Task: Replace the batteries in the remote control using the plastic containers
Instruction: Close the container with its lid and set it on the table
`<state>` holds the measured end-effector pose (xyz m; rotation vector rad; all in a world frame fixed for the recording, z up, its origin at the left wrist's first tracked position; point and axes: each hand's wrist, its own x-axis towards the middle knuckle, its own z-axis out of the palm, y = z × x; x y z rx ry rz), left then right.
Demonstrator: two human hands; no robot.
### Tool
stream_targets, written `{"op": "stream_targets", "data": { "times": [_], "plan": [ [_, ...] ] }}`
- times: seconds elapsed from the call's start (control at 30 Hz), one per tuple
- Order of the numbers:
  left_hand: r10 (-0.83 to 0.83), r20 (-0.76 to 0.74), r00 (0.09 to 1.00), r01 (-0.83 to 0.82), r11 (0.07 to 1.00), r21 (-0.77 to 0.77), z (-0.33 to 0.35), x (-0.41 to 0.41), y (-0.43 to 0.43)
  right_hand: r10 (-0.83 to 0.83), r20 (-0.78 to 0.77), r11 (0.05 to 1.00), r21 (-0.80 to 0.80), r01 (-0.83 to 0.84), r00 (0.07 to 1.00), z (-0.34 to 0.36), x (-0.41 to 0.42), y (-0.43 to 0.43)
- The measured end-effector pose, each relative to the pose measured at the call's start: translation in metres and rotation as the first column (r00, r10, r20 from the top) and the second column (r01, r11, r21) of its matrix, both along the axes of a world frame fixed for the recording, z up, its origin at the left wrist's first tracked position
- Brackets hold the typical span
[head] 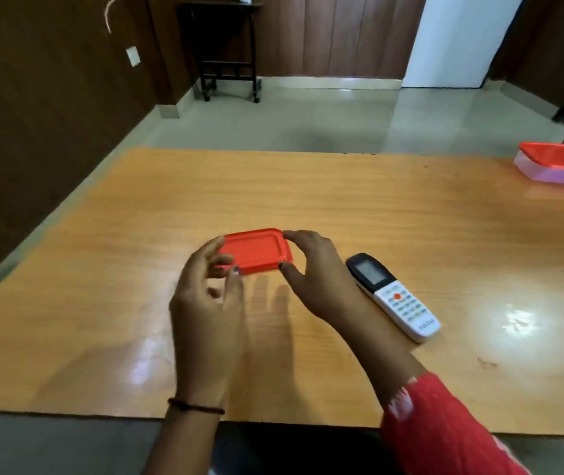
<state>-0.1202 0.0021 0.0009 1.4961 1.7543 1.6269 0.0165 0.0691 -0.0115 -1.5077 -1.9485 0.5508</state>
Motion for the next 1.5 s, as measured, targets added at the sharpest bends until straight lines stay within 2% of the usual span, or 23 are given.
{"op": "stream_targets", "data": {
  "times": [0.07, 0.13, 0.23, 0.33, 0.4, 0.5, 0.57, 0.6, 0.63, 0.7, 0.73, 0.8, 0.83, 0.87, 0.9, 0.93, 0.97, 1.0, 1.07, 1.17, 1.33, 1.43, 1.5],
  "plan": [
    [0.127, 0.006, 0.992, -0.127, 0.990, -0.061, -0.006, -0.035, -0.008, 0.066, 0.098, 0.992, -0.114, -0.054, 0.993, -0.005, -0.020, 0.028],
    [0.194, 0.032, 0.980, -0.185, 0.965, -0.185, -0.014, -0.059, -0.011, 0.149, 0.175, 0.963, -0.247, -0.103, 0.973, -0.006, -0.029, 0.051],
    [0.165, 0.037, 0.986, -0.140, 0.918, -0.372, -0.024, -0.081, -0.012, 0.221, 0.254, 0.921, -0.372, -0.116, 0.942, -0.007, -0.032, 0.073],
    [0.078, 0.075, 0.994, -0.034, 0.881, -0.472, -0.027, -0.088, -0.012, 0.227, 0.334, 0.911, -0.405, -0.079, 0.915, -0.004, -0.031, 0.081],
    [0.045, 0.103, 0.994, 0.014, 0.864, -0.504, -0.025, -0.089, -0.011, 0.257, 0.487, 0.927, -0.368, -0.070, 0.835, 0.003, -0.036, 0.079],
    [0.014, 0.160, 0.987, 0.073, 0.848, -0.525, -0.020, -0.084, -0.011, 0.262, 0.777, 0.964, -0.180, -0.196, 0.572, 0.005, -0.051, 0.067],
    [0.003, 0.170, 0.985, 0.090, 0.841, -0.534, -0.018, -0.080, -0.012, 0.181, 0.878, 0.945, -0.031, -0.324, 0.444, -0.002, -0.059, 0.053],
    [-0.002, 0.177, 0.984, 0.098, 0.841, -0.533, -0.017, -0.078, -0.012, 0.132, 0.901, 0.927, 0.036, -0.374, 0.413, -0.007, -0.061, 0.047],
    [-0.003, 0.184, 0.983, 0.102, 0.841, -0.531, -0.016, -0.077, -0.013, 0.085, 0.902, 0.913, 0.100, -0.396, 0.424, -0.011, -0.060, 0.044],
    [-0.003, 0.190, 0.982, 0.106, 0.838, -0.535, -0.015, -0.076, -0.014, 0.019, 0.837, 0.928, 0.188, -0.321, 0.546, -0.010, -0.056, 0.043],
    [-0.007, 0.192, 0.981, 0.111, 0.837, -0.535, -0.015, -0.075, -0.014, -0.019, 0.755, 0.943, 0.231, -0.239, 0.656, -0.006, -0.052, 0.042],
    [-0.024, 0.201, 0.979, 0.128, 0.841, -0.526, -0.016, -0.075, -0.013, -0.091, 0.466, 0.968, 0.250, -0.033, 0.880, 0.005, -0.044, 0.034],
    [-0.034, 0.204, 0.978, 0.137, 0.845, -0.517, -0.016, -0.075, -0.013, -0.120, 0.263, 0.974, 0.215, 0.063, 0.957, 0.010, -0.041, 0.026],
    [-0.049, 0.196, 0.979, 0.144, 0.850, -0.506, -0.017, -0.075, -0.011, -0.146, 0.025, 0.977, 0.158, 0.140, 0.989, 0.015, -0.038, 0.013],
    [-0.061, 0.183, 0.981, 0.147, 0.854, -0.499, -0.018, -0.074, -0.010, -0.180, -0.220, 0.975, 0.085, 0.203, 0.959, 0.020, -0.034, -0.002],
    [-0.064, 0.180, 0.982, 0.146, 0.857, -0.494, -0.018, -0.072, -0.009, -0.220, -0.426, 0.971, -0.006, 0.241, 0.877, 0.022, -0.030, -0.019],
    [-0.065, 0.188, 0.980, 0.150, 0.862, -0.483, -0.018, -0.068, -0.008, -0.270, -0.576, 0.961, -0.105, 0.258, 0.772, 0.022, -0.026, -0.035],
    [-0.072, 0.203, 0.977, 0.160, 0.872, -0.462, -0.017, -0.064, -0.007, -0.327, -0.658, 0.945, -0.204, 0.257, 0.679, 0.020, -0.022, -0.050],
    [-0.104, 0.209, 0.972, 0.185, 0.889, -0.420, -0.017, -0.051, -0.006, -0.414, -0.689, 0.908, -0.357, 0.219, 0.595, 0.008, -0.016, -0.066],
    [-0.136, 0.198, 0.971, 0.204, 0.903, -0.379, -0.017, -0.034, -0.010, -0.435, -0.631, 0.886, -0.428, 0.179, 0.642, -0.011, -0.017, -0.075],
    [-0.158, 0.362, 0.919, 0.296, 0.882, -0.367, -0.012, -0.007, -0.006, -0.390, -0.593, 0.919, -0.295, 0.261, 0.704, -0.018, -0.003, -0.072],
    [-0.180, 0.462, 0.868, 0.361, 0.869, -0.338, -0.004, 0.004, -0.003, -0.335, -0.543, 0.942, -0.201, 0.268, 0.770, -0.020, 0.003, -0.067],
    [-0.200, 0.497, 0.844, 0.386, 0.871, -0.304, -0.002, 0.002, -0.003, -0.307, -0.555, 0.952, -0.173, 0.254, 0.773, -0.019, -0.003, -0.071]
  ]
}}
